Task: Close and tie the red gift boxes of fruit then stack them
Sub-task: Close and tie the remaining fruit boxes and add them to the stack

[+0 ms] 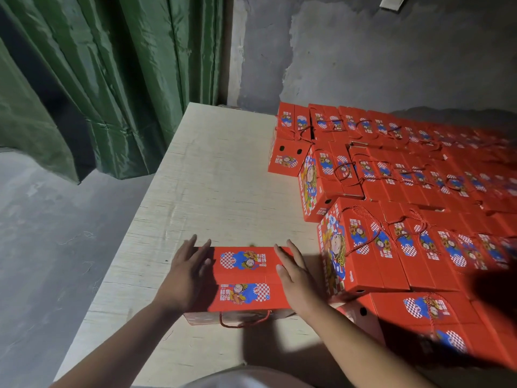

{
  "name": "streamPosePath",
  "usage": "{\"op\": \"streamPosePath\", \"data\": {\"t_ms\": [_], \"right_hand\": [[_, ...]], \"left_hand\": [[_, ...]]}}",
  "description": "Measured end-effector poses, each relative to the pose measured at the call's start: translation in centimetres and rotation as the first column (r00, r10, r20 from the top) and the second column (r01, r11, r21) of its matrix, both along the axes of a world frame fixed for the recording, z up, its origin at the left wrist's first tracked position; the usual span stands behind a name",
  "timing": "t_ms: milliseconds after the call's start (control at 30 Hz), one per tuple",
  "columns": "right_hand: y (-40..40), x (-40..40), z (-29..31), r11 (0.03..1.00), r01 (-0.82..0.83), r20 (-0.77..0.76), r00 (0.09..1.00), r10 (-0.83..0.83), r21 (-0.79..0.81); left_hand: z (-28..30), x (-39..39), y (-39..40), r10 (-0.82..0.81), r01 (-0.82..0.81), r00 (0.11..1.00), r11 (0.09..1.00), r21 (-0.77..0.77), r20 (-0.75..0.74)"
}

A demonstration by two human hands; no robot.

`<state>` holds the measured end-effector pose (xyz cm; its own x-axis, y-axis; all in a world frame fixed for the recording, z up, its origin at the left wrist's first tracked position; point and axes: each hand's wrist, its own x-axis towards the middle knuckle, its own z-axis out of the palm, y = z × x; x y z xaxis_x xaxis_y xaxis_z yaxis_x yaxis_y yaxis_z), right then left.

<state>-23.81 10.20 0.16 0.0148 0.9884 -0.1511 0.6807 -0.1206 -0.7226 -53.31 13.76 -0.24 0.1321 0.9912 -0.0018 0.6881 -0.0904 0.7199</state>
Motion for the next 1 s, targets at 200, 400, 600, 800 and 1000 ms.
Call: {"op": "streamPosePath", "data": {"t_ms": [200, 400, 600, 800, 1000], "right_hand": [[0.6, 0.5, 0.0, 0.999, -0.021, -0.035, 0.999, 0.02, -0.026], [1.6, 1.7, 2.0, 0.98, -0.187, 0.176, 0.965, 0.197, -0.072], [2.4, 1.3, 2.1, 0.969, -0.198, 0.335, 0.912, 0.237, -0.145], [3.3, 1.5, 2.2, 0.952, -0.253, 0.474, 0.826, 0.305, -0.171], [2.9, 1.2, 2.1, 0.949, -0.273, 0.502, 0.806, 0.315, -0.157]], "left_hand": [[0.2, 0.1, -1.2, 0.12, -0.105, 0.985, 0.988, -0.116, 0.126], [1.8, -1.0, -0.1, -0.188, 0.202, 0.92, 0.979, 0.002, -0.345], [2.6, 0.0, 0.8, -0.251, 0.274, 0.874, 0.962, -0.006, -0.417], [3.3, 0.6, 1.7, -0.289, 0.32, 0.776, 0.946, -0.046, -0.561], [2.9, 0.8, 0.9, -0.284, 0.315, 0.775, 0.948, -0.044, -0.565]]}}
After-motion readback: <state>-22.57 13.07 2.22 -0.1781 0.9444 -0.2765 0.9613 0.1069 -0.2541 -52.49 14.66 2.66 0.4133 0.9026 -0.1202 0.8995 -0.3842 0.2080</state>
